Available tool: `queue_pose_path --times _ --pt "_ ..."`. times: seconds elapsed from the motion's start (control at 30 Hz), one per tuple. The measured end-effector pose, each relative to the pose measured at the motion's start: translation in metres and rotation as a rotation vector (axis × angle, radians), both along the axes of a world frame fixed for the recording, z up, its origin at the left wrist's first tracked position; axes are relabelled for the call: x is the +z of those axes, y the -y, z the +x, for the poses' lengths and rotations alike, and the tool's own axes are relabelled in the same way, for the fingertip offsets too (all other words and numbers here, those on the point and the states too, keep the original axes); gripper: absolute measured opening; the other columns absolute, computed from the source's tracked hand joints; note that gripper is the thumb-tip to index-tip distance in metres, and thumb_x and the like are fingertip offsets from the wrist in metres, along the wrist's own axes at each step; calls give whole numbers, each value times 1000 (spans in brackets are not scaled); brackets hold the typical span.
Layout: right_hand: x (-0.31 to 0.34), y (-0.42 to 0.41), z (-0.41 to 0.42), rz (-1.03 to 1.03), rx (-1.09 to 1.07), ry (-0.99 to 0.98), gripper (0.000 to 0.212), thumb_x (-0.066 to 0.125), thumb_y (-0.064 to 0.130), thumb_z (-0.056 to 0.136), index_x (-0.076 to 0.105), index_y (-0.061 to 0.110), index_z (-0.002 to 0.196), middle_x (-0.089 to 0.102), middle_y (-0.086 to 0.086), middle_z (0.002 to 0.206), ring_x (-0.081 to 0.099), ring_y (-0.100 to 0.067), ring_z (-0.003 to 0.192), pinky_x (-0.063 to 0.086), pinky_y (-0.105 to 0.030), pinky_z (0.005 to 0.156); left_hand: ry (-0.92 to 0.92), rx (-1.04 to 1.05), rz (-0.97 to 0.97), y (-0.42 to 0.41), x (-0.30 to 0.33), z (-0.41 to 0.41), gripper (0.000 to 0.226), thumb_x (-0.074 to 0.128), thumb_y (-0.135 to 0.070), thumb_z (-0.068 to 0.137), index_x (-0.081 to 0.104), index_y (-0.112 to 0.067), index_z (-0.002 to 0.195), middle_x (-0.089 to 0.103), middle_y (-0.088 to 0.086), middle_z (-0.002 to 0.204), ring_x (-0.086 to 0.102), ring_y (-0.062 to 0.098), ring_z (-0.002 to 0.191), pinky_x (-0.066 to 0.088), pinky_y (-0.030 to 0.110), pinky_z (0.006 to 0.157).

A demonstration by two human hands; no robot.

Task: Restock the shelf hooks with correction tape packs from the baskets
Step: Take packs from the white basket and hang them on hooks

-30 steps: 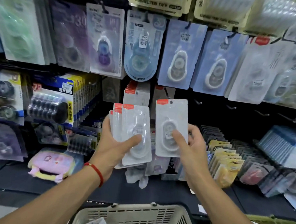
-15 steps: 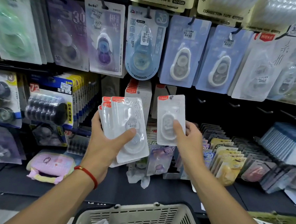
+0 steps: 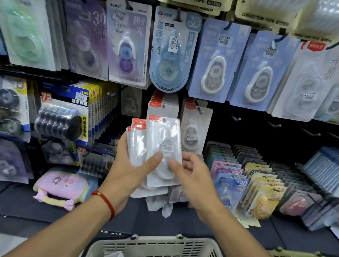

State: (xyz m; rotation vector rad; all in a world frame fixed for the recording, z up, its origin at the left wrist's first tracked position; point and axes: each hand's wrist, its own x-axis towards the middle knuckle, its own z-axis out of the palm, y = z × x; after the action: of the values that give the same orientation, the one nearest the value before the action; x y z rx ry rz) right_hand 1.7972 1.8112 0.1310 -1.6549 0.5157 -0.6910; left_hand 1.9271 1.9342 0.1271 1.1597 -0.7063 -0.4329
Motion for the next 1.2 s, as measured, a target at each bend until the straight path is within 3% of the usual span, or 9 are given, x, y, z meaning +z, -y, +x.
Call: queue_pose_path --times 0.13,0.3,0.57,0.67,0.8,0.9,1.03,1.13,1.2 --pt "5 6 -2 58 -121 120 45 70 56 88 55 27 119 79 -3 102 72 -28 69 51 -30 46 -18 1 6 -1 -2 2 89 97 -43 60 50 -56 134 72 -16 129 71 9 117 62 26 86" --pt "8 25 -11 -49 -310 188 25 63 40 104 51 28 123 76 0 107 65 -23 55 51 -33 49 -15 107 36 -2 -3 9 94 99 -35 64 47 -54 140 72 -20 124 72 6 112 59 38 94" --pt "10 32 -13 -37 -386 218 35 69 51 98 58 28 123 78 2 101 60 -16 46 45 -24 42 19 135 57 -1 -6 11 99 95 -38 62 42 -55 143 70 -25 124 71 2 112 58 35 91" --pt "8 38 -11 -3 -373 181 48 69 51 98 55 21 131 77 -2 96 67 -19 52 52 -26 46 31 133 48 -1 -6 10 100 94 -37 62 41 -53 146 69 -24 126 70 2 113 58 34 92" --pt "-2 39 -11 170 -315 -108 60 62 43 105 37 18 153 67 -5 101 73 -25 67 66 -45 63 31 127 55 -1 -6 9 91 96 -35 64 46 -61 135 70 -25 124 70 2 112 57 34 92" --pt "-6 35 -10 109 -193 -178 32 65 38 103 62 15 126 69 -13 97 70 -27 72 65 -57 69 31 117 62 -1 -7 7 82 98 -36 63 49 -70 120 71 -26 121 71 0 110 58 29 88" --pt "-1 10 -5 -114 94 -140 32 75 59 82 73 35 103 74 0 98 73 -18 77 61 -32 62 50 101 75 1 -6 1 82 97 -44 59 49 -66 123 69 -26 124 69 0 114 60 27 87" --pt "-5 2 -2 -206 112 -150 43 76 65 76 71 33 104 75 2 95 73 -24 85 64 -42 76 32 75 69 0 -4 -5 90 94 -52 59 47 -53 136 68 -20 129 69 5 117 61 33 91" --pt "-5 3 -1 -140 127 -111 42 77 59 79 70 28 106 77 1 95 76 -22 87 64 -38 76 8 47 58 -1 -1 -7 87 95 -50 63 48 -50 136 69 -20 127 71 6 116 63 36 90"
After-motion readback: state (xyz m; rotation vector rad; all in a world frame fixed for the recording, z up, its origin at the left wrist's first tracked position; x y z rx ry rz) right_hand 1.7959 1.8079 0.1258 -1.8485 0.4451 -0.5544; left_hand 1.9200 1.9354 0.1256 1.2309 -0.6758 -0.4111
